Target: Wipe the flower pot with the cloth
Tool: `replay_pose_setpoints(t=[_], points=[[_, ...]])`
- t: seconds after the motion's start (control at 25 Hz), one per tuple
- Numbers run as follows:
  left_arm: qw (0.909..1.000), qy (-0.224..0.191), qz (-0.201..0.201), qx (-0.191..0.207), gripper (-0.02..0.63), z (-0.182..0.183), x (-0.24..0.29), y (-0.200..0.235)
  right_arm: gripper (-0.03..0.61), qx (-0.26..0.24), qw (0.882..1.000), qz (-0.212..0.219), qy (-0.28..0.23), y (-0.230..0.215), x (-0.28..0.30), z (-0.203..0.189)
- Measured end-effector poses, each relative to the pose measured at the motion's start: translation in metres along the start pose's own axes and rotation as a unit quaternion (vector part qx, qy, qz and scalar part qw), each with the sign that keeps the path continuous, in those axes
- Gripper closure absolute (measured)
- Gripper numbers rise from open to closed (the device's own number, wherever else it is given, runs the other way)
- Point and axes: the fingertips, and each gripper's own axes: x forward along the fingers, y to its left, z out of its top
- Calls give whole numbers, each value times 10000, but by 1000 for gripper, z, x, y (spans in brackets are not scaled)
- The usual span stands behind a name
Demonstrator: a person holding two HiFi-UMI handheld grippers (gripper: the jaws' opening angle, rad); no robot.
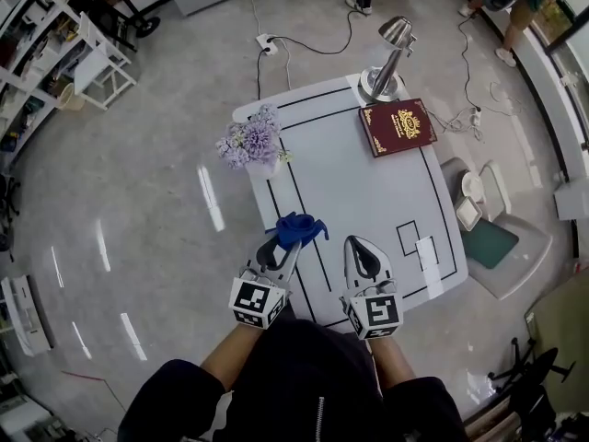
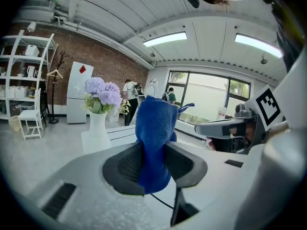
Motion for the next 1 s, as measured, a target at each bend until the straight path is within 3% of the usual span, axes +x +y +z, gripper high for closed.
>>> replay_pose_setpoints(t=[0.28,1.0], points=[[9994,-260,-75,215,489,17,-7,-16,571,-98,9998,66,-158,15,-6,10],[9996,-233,-15,160,489,15,-11,-11,571,-177,9997,105,-90,20,-9,14]])
